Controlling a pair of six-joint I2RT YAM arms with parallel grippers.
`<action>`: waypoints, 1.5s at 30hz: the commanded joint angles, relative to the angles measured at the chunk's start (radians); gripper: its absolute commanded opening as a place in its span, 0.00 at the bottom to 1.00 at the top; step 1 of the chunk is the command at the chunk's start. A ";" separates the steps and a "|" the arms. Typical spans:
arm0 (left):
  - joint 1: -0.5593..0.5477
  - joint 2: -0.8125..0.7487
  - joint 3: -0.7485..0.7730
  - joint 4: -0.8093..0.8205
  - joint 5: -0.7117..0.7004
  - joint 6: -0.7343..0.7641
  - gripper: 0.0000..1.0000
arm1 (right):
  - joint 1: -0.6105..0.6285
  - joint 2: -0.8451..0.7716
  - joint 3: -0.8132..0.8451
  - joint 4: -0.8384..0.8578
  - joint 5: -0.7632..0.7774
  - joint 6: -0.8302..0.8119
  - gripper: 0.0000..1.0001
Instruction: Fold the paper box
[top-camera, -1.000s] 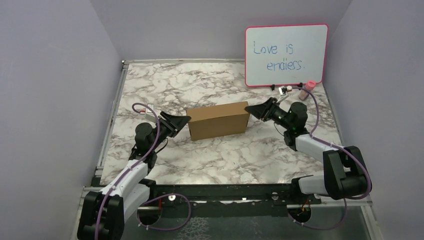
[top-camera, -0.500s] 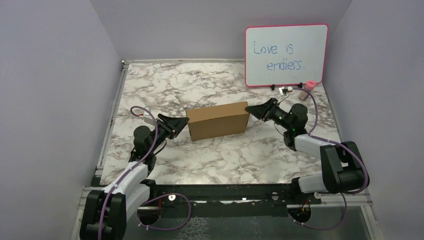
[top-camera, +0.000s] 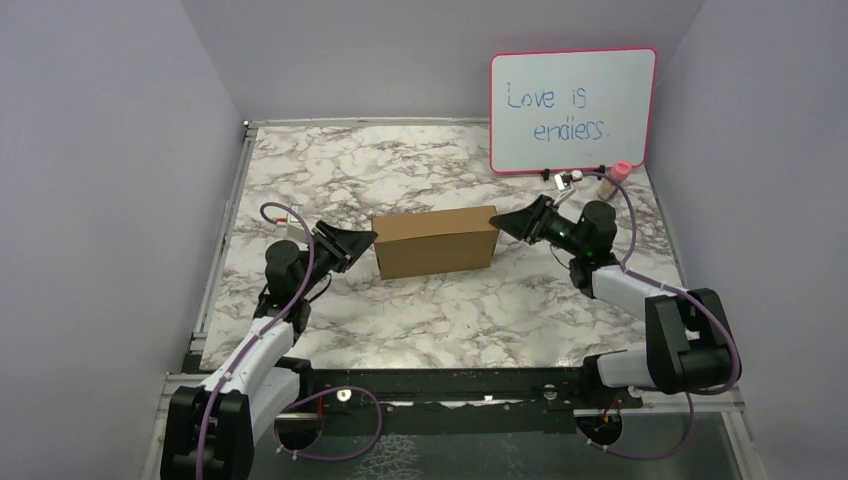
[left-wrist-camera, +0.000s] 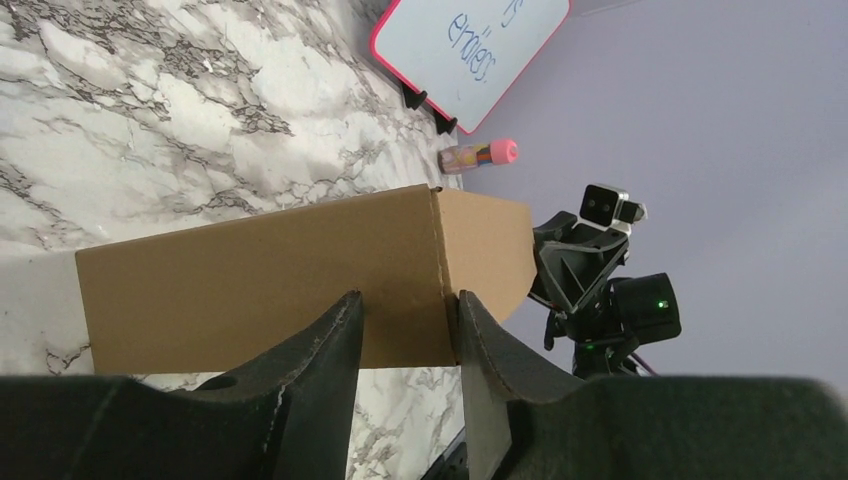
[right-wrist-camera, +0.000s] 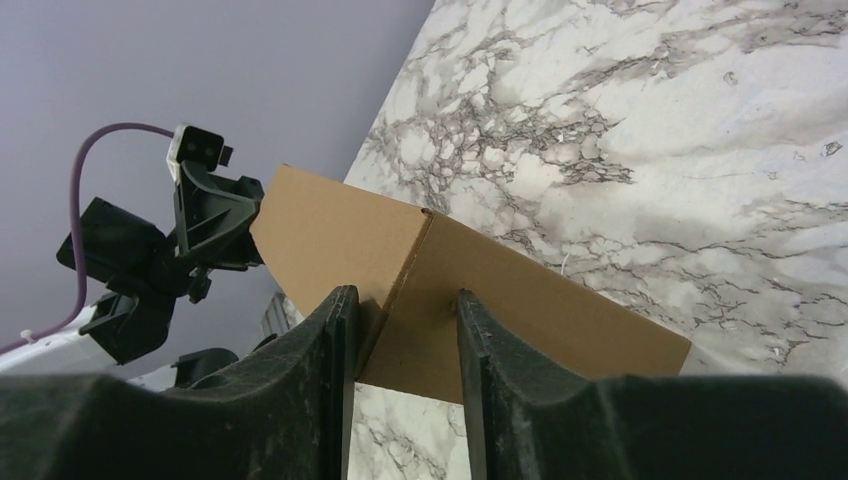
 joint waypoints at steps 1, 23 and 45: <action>0.021 0.045 -0.052 -0.310 -0.128 0.121 0.00 | -0.013 0.134 -0.137 -0.209 -0.055 -0.083 0.33; 0.021 0.060 0.014 -0.333 -0.230 0.146 0.00 | -0.017 0.062 -0.066 -0.414 -0.041 -0.100 0.28; 0.021 0.037 0.346 -0.462 -0.233 0.302 0.25 | -0.027 -0.085 0.186 -0.439 -0.024 0.004 0.53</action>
